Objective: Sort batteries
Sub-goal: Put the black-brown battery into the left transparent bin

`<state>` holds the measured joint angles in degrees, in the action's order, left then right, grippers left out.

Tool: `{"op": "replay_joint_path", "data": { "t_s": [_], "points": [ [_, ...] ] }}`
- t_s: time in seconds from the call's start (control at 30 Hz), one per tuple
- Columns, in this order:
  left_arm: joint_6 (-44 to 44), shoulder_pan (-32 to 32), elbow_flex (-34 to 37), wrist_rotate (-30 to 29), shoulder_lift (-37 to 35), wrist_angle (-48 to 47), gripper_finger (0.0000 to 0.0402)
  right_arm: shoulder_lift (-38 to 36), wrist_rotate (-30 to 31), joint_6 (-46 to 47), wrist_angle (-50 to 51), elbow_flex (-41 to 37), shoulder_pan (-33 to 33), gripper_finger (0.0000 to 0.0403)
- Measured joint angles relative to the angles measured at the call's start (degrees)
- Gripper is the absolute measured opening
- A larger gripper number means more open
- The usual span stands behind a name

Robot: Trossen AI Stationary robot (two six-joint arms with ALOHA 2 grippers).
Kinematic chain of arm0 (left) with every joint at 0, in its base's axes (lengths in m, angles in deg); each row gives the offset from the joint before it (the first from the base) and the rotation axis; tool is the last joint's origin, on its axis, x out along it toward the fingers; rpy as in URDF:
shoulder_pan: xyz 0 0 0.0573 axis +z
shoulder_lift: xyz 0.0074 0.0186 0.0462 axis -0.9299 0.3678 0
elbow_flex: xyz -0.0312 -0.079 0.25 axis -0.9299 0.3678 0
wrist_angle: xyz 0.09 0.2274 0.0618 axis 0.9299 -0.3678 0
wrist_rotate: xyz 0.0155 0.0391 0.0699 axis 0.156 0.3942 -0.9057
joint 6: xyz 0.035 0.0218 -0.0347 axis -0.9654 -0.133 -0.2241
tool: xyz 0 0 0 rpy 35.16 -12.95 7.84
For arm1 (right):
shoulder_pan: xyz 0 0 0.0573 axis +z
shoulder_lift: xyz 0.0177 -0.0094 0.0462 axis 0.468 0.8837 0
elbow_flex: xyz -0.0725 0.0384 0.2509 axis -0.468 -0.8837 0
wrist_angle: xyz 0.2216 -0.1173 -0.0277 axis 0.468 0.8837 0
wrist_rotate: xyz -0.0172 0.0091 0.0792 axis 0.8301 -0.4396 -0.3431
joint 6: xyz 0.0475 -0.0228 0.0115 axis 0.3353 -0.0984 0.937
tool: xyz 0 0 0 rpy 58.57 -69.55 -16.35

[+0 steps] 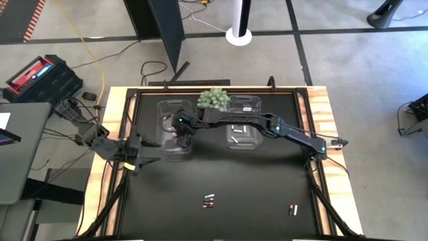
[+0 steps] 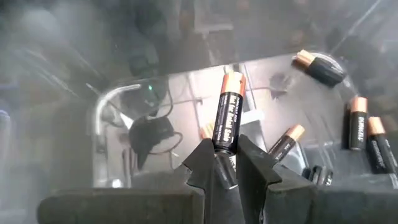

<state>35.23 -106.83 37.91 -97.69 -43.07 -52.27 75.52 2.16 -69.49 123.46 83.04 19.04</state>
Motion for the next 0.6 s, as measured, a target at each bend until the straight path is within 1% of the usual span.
{"op": "replay_joint_path", "data": {
  "t_s": [0.17,0.37,0.5,0.6],
  "points": [
    [0.72,0.0,0.0,-0.76,0.62,-0.04,0.0245,0.06,0.0,-4.47,3.97,-0.15,-0.34,0.0071],
    [1.59,0.0,0.0,-2.6,0.72,-0.37,0.0245,0.06,0.01,-6.01,4.2,-0.15,-0.39,0.0073],
    [1.65,0.0,0.0,-2.89,0.7,-0.36,0.0245,0.06,0.03,-6.01,4.58,-0.15,-0.21,0.0083],
    [1.92,0.0,0.0,-2.92,0.72,-0.36,0.0245,-0.04,0.03,-5.99,5.15,0.07,-0.19,0.0099]
  ]
}}
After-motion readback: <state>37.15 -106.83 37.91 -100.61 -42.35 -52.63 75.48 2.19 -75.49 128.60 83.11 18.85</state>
